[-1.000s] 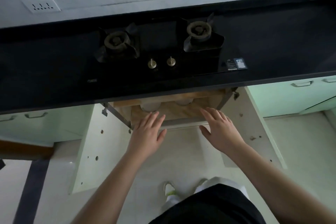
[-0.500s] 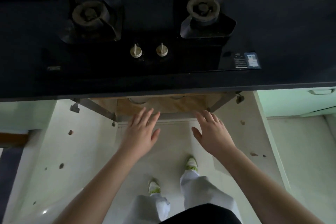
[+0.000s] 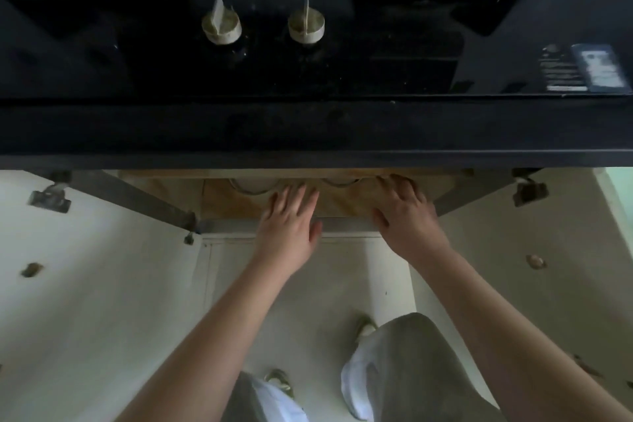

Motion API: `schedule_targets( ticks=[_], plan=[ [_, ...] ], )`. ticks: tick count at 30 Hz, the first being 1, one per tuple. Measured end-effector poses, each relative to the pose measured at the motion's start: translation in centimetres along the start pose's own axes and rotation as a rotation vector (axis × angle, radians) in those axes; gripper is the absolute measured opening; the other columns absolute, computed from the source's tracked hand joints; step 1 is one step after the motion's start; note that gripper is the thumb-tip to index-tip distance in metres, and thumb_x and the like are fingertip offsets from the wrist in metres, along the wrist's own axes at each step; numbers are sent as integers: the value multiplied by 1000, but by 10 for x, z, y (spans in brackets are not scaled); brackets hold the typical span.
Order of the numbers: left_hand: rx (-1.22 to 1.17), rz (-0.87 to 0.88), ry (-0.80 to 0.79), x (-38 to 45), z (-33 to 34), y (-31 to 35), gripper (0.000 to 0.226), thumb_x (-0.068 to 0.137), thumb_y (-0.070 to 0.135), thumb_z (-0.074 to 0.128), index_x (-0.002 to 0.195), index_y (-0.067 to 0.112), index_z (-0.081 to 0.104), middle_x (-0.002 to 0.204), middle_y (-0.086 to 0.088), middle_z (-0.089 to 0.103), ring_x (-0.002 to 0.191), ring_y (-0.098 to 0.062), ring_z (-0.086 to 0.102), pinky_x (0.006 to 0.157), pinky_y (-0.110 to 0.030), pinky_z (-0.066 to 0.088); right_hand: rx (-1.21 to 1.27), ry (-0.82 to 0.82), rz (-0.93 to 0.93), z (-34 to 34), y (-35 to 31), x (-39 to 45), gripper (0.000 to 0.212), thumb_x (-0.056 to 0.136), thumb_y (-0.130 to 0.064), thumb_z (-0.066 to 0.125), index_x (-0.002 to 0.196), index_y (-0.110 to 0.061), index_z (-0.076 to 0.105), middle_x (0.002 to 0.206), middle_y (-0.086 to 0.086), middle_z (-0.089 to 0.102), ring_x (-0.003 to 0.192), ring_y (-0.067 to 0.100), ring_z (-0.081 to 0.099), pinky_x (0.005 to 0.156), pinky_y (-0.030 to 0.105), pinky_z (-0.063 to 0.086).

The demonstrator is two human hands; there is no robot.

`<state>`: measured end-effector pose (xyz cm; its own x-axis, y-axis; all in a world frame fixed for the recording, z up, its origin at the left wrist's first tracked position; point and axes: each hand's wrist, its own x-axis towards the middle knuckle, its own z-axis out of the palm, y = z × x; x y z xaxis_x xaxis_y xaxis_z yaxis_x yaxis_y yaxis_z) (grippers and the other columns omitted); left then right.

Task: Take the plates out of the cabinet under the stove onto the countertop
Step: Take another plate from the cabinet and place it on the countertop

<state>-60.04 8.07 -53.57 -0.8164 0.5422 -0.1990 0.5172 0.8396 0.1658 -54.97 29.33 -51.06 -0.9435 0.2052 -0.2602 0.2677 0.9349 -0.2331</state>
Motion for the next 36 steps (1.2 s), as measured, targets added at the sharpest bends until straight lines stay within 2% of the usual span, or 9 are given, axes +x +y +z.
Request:
schedule_targets(
  ticks=[4, 8, 10, 14, 17, 20, 23, 29, 36],
  plan=[
    [34, 30, 56, 42, 32, -15, 61, 100, 41, 35, 156, 19, 23, 162, -10, 25, 149, -32, 16, 122, -50, 12, -80, 88, -18, 38, 9, 38, 58, 96, -37, 47, 149, -18, 33, 154, 12, 32, 136, 35, 31, 111, 46, 28],
    [122, 1, 153, 70, 63, -20, 67, 99, 47, 32, 156, 14, 19, 164, -7, 18, 151, -31, 8, 122, -48, 4, -105, 189, -25, 66, 15, 64, 55, 94, -34, 53, 145, -16, 42, 151, 15, 38, 134, 40, 36, 111, 49, 28],
    [148, -5, 199, 79, 78, -23, 67, 98, 47, 31, 156, 15, 20, 164, -7, 17, 151, -30, 7, 122, -48, 5, -102, 225, -19, 78, 19, 74, 52, 94, -34, 54, 142, -17, 47, 146, 16, 43, 131, 42, 39, 110, 49, 28],
    [85, 55, 387, 90, 98, -30, 55, 96, 38, 46, 144, 11, 44, 149, -12, 44, 139, -33, 36, 117, -52, 24, -118, 378, -74, 93, 29, 87, 43, 94, -34, 56, 131, -13, 58, 129, 19, 55, 117, 44, 47, 103, 49, 33],
    [126, 79, 497, 94, 107, -33, 49, 96, 37, 48, 138, 10, 51, 141, -13, 50, 132, -33, 42, 111, -53, 31, -141, 403, -95, 100, 32, 94, 44, 97, -39, 50, 132, -13, 58, 129, 18, 56, 117, 42, 47, 101, 47, 35],
    [147, 90, 559, 97, 112, -35, 47, 96, 38, 45, 133, 11, 54, 137, -12, 54, 128, -33, 46, 107, -53, 33, -132, 492, -121, 108, 34, 95, 43, 96, -37, 53, 129, -10, 60, 126, 20, 57, 112, 44, 48, 94, 49, 41],
    [131, 95, 590, 99, 113, -36, 47, 96, 40, 44, 131, 12, 56, 134, -11, 57, 127, -31, 47, 106, -54, 35, -158, 557, -138, 117, 38, 94, 42, 95, -37, 54, 129, -13, 58, 126, 18, 55, 109, 42, 48, 87, 50, 45],
    [129, 81, 575, 96, 111, -34, 48, 95, 44, 48, 132, 16, 56, 133, -9, 58, 126, -30, 49, 105, -54, 35, -156, 610, -159, 124, 44, 96, 46, 96, -44, 45, 133, -18, 54, 128, 12, 53, 113, 34, 45, 90, 47, 43],
    [85, 72, 504, 94, 99, -30, 63, 95, 57, 30, 134, 16, 56, 136, -9, 58, 128, -31, 51, 107, -55, 38, -127, 522, -151, 120, 44, 92, 54, 97, -52, 30, 140, -22, 46, 138, 7, 48, 121, 30, 41, 98, 45, 40]
  ],
)
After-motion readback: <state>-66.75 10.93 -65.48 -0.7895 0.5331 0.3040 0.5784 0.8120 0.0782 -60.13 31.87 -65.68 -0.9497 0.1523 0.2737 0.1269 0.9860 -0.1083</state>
